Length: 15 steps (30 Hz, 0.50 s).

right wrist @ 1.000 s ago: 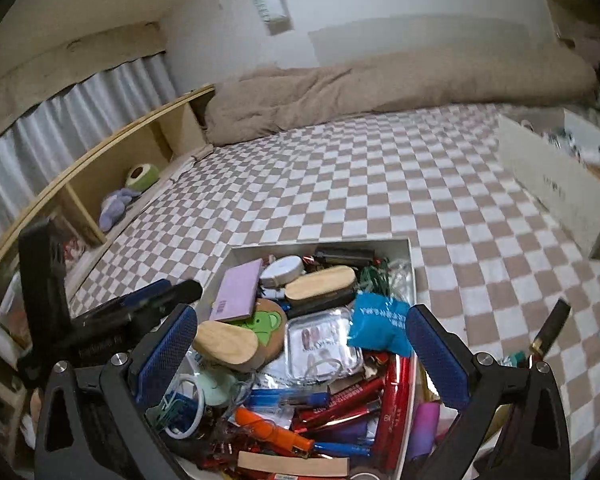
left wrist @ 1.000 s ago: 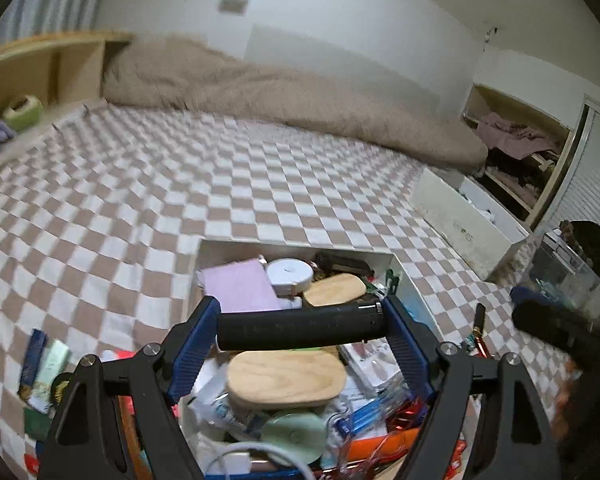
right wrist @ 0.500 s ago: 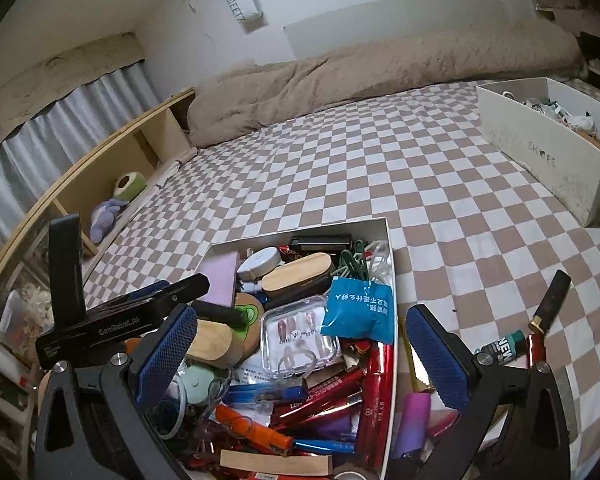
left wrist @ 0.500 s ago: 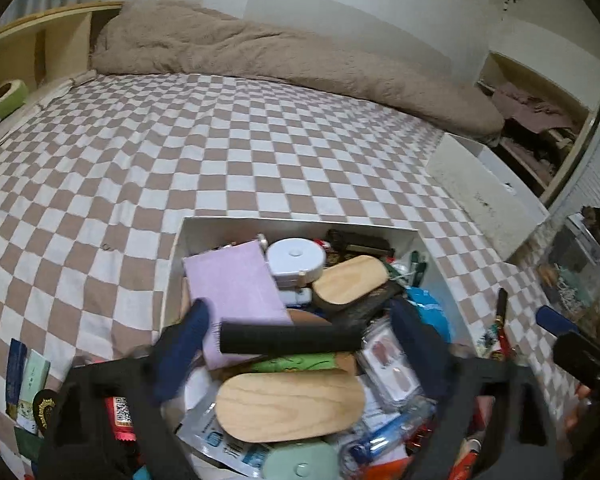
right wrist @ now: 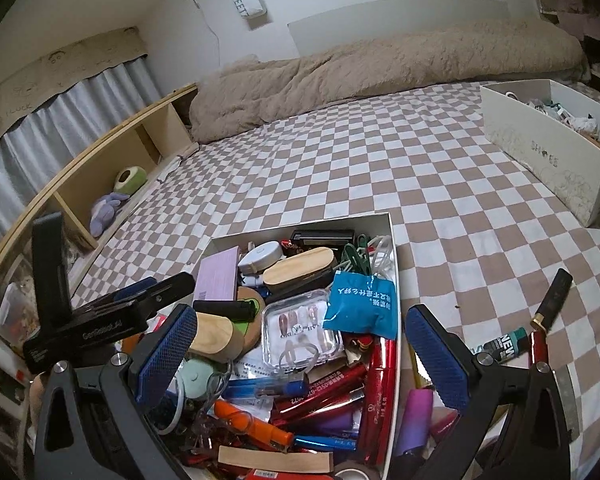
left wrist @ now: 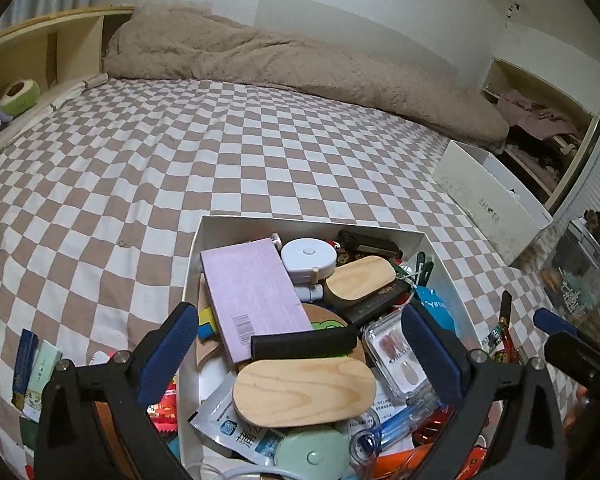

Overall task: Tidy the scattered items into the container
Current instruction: 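Withdraw both open tools from above the tray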

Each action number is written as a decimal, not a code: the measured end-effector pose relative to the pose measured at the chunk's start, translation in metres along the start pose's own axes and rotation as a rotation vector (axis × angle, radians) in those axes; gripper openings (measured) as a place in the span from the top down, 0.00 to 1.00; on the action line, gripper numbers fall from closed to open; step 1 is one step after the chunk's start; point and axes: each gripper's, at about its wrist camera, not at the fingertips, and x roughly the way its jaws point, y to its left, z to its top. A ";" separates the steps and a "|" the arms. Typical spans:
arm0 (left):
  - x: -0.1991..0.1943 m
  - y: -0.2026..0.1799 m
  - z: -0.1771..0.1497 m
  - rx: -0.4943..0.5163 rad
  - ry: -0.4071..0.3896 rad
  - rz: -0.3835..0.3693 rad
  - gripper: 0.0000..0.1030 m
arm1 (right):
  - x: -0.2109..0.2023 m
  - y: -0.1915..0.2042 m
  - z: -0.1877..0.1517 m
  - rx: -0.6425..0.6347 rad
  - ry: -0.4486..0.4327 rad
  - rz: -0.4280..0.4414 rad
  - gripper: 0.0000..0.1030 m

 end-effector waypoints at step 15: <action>-0.025 -0.002 -0.009 0.070 -0.054 0.073 0.00 | -0.002 -0.007 -0.003 -0.019 -0.019 -0.070 0.00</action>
